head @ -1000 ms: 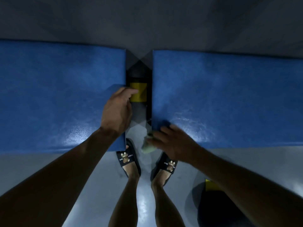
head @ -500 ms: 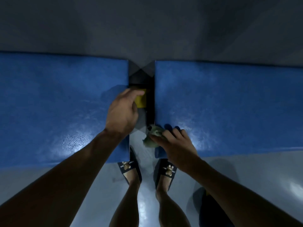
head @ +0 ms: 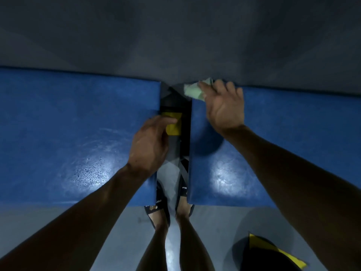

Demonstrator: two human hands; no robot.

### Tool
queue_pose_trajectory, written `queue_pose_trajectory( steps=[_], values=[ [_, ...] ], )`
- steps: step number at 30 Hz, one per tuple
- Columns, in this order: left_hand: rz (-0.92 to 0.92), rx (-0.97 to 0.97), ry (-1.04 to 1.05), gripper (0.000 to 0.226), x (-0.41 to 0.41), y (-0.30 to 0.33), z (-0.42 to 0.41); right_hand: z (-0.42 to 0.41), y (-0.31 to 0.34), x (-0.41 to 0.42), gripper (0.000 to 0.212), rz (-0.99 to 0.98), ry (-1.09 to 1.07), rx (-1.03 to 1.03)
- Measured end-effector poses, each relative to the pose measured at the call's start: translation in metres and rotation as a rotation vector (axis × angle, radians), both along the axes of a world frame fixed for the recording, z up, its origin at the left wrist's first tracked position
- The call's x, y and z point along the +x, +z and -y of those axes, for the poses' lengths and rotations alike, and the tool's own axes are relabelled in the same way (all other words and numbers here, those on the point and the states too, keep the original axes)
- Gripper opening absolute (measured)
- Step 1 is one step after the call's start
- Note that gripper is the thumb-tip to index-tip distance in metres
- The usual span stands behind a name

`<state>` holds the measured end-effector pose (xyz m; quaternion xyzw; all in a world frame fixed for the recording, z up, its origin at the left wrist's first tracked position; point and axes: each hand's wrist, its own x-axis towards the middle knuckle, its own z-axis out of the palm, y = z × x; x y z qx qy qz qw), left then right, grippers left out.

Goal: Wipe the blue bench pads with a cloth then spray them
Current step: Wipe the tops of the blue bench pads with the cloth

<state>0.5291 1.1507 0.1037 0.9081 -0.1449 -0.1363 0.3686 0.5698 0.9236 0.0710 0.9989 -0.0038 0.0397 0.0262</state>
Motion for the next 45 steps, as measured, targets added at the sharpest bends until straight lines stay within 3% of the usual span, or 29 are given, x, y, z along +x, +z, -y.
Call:
queue_pose_trajectory(
  steps=[4,8,13,16,18,20,23,26,30,32,35,38,40,45],
  values=[
    [-0.014,-0.019,0.037,0.045,0.008,0.006,0.010,0.050,0.006,-0.015,0.045,-0.082,-0.114,0.059],
    [-0.010,-0.040,0.079,0.046,0.018,0.007,0.015,0.108,0.011,-0.052,0.051,-0.105,-0.470,0.154],
    [-0.021,-0.058,0.104,0.048,0.019,0.007,0.013,0.060,0.009,-0.039,0.044,0.014,-0.803,0.439],
    [-0.033,-0.048,0.096,0.046,0.016,0.009,0.008,-0.009,0.003,-0.025,0.051,0.051,-0.618,0.534],
    [-0.020,-0.023,0.081,0.044,0.016,0.008,0.005,-0.043,0.001,-0.017,0.051,-0.003,-0.384,0.387],
    [0.004,0.020,0.077,0.041,0.016,0.008,0.003,-0.068,-0.003,-0.030,0.046,-0.206,-0.044,0.168],
    [0.028,0.055,0.071,0.045,0.014,0.015,0.001,-0.076,-0.005,-0.074,0.032,-0.279,0.272,0.148],
    [0.011,0.070,0.054,0.048,0.010,0.019,-0.001,-0.054,-0.001,-0.097,0.037,-0.197,0.343,0.179],
    [-0.021,0.082,0.064,0.050,0.004,0.017,-0.001,0.004,0.013,-0.060,0.046,-0.109,0.407,0.140],
    [-0.034,0.075,0.061,0.048,0.000,0.018,0.004,0.049,0.013,-0.038,0.051,-0.110,0.248,0.087],
    [-0.048,0.062,0.061,0.045,-0.006,0.020,0.013,0.108,0.010,-0.038,0.057,-0.146,-0.188,0.123],
    [-0.061,0.052,0.053,0.046,-0.009,0.021,0.026,0.095,0.004,-0.073,0.060,-0.084,-0.431,0.225],
    [-0.082,0.058,0.036,0.046,-0.011,0.021,0.034,0.054,0.001,-0.110,0.058,-0.059,-0.313,0.279],
    [-0.106,0.118,0.002,0.049,-0.017,0.024,0.044,0.015,0.009,-0.181,0.083,-0.223,0.398,0.300]
  ],
)
